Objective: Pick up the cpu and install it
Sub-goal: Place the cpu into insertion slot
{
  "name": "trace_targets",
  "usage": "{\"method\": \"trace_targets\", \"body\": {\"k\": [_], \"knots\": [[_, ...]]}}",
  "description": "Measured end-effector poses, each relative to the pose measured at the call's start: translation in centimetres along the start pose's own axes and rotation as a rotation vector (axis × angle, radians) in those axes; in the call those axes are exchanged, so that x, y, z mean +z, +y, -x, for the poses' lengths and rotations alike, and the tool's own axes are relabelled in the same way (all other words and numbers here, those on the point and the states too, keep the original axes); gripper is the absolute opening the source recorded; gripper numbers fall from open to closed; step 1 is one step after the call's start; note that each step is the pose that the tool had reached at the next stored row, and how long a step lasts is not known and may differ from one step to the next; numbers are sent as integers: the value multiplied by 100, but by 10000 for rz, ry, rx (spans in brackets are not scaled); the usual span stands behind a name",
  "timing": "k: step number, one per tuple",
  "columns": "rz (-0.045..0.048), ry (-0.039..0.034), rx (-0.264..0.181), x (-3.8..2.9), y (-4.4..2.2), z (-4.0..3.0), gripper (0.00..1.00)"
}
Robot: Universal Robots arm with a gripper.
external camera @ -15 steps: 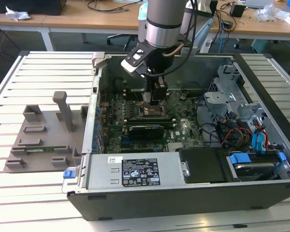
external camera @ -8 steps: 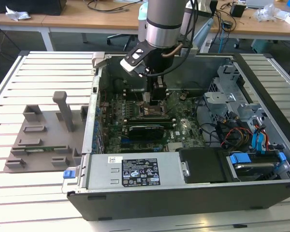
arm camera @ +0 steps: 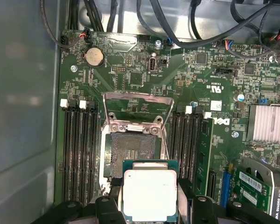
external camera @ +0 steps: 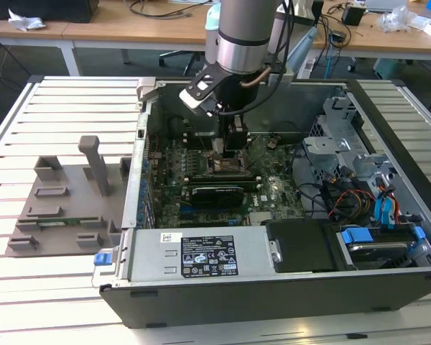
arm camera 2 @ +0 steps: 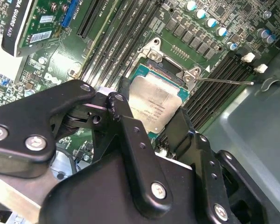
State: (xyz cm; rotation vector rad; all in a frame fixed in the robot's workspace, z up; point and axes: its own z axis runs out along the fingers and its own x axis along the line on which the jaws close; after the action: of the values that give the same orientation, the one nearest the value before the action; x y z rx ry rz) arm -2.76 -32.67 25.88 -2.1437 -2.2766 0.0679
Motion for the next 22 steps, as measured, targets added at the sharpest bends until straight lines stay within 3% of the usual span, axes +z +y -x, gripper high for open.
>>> {"method": "trace_targets", "body": {"k": [22], "knots": [[0,1,0,137,27,-8,55]]}}
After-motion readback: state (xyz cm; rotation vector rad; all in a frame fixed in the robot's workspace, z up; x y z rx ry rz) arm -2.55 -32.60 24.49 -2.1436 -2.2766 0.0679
